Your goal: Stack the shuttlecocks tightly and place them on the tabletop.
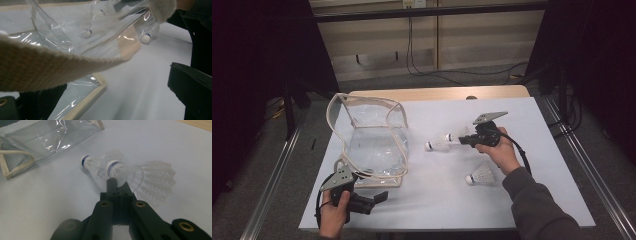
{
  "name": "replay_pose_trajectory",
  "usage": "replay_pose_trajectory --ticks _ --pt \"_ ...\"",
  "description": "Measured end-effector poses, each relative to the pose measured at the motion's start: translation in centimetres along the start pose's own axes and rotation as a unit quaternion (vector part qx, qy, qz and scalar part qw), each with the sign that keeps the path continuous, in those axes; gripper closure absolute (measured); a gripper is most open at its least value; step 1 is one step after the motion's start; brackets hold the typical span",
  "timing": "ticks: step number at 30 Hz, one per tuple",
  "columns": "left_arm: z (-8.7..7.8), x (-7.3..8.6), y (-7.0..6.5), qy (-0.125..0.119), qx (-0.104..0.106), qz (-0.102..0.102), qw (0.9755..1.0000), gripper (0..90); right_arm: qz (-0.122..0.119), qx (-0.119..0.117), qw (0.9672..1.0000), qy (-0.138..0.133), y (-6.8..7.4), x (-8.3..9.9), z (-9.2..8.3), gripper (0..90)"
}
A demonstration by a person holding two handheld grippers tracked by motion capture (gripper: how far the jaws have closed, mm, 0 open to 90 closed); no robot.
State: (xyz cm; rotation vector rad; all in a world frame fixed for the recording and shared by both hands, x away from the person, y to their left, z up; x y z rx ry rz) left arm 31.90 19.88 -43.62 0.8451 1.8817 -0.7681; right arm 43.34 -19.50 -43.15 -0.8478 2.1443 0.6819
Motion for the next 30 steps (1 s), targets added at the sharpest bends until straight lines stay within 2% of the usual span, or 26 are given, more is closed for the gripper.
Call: replay_pose_trajectory --ticks 5,11,30 --pt "0.00 0.00 0.00 0.000 0.000 0.000 1.0000 2.1 0.004 -0.003 1.0000 0.001 0.06 0.11 0.19 90.0" --pt "-0.01 -0.01 0.03 0.001 0.002 0.000 1.0000 2.1 -0.004 -0.004 1.0000 0.003 0.32 0.04 0.40 90.0" --pt "0.01 -0.02 0.01 -0.002 0.003 -0.004 1.0000 2.0 -0.005 -0.006 1.0000 0.005 0.29 0.07 0.63 90.0"
Point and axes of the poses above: each handheld gripper's, and its own axes: z roughly forward along the jaws, x roughly out of its underside, y roughly to its left, the point moved 3 cm from there along z, roughly forward along the jaws, and after that the axes turned 5 degrees about -x, right-handed, at the moved point
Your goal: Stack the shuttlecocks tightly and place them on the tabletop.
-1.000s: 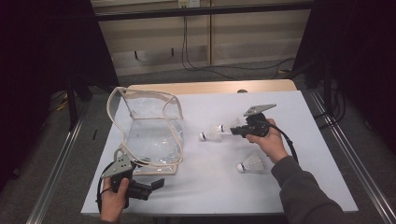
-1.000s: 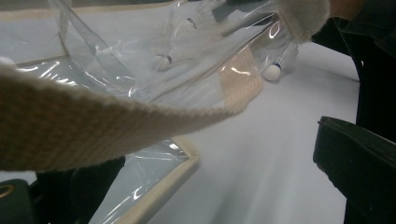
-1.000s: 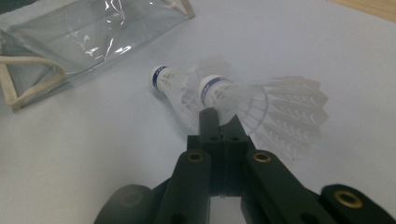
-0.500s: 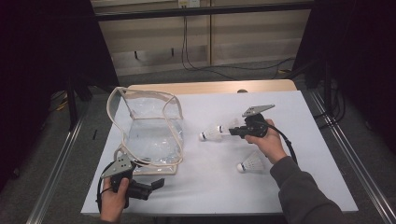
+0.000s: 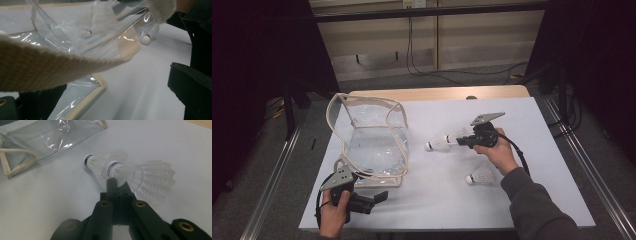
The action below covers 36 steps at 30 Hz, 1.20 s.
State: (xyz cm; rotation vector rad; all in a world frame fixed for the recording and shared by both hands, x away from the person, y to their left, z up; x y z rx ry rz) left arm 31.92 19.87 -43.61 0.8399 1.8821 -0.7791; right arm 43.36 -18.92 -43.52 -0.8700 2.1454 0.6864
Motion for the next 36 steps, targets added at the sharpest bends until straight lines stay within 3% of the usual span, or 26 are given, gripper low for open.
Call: replay_pose_trajectory --ticks 36 --pt "0.0 0.0 0.0 0.000 0.001 -0.001 1.0000 2.0 -0.011 -0.003 0.9999 0.011 0.4 -0.1 1.2 90.0"
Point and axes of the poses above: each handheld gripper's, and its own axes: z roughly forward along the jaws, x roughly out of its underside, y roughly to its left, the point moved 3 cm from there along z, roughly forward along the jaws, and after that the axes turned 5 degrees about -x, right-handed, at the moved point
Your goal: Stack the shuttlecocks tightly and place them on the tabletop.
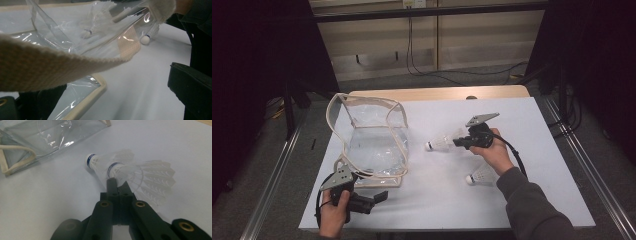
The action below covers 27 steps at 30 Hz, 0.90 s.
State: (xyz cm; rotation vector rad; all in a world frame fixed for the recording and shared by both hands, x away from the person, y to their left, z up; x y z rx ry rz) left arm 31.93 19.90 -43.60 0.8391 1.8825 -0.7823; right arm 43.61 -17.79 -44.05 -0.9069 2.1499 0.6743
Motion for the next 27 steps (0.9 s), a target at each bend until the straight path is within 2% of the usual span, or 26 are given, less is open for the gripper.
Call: replay_pose_trajectory --ticks 27 --pt "-0.01 0.00 0.02 0.001 0.000 0.000 1.0000 2.0 -0.002 -0.013 0.9999 0.006 0.12 0.19 0.37 90.0"
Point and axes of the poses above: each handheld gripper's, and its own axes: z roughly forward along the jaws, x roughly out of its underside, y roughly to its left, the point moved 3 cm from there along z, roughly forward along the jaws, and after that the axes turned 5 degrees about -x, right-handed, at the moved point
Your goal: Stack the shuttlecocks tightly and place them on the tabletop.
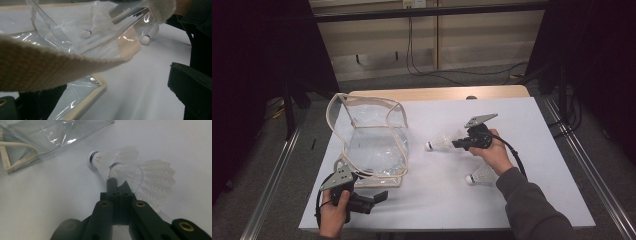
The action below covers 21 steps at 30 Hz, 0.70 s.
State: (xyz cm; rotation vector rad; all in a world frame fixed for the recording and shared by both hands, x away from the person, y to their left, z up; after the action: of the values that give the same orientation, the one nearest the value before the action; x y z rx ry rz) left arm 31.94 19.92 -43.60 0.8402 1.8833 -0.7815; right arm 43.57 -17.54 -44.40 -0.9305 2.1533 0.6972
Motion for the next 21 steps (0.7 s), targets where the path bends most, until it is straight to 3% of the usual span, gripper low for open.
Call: replay_pose_trajectory --ticks 21 --pt "0.01 -0.01 -0.02 0.000 0.000 0.001 1.0000 2.0 -0.002 -0.009 1.0000 -0.004 0.40 -0.03 0.52 90.0"
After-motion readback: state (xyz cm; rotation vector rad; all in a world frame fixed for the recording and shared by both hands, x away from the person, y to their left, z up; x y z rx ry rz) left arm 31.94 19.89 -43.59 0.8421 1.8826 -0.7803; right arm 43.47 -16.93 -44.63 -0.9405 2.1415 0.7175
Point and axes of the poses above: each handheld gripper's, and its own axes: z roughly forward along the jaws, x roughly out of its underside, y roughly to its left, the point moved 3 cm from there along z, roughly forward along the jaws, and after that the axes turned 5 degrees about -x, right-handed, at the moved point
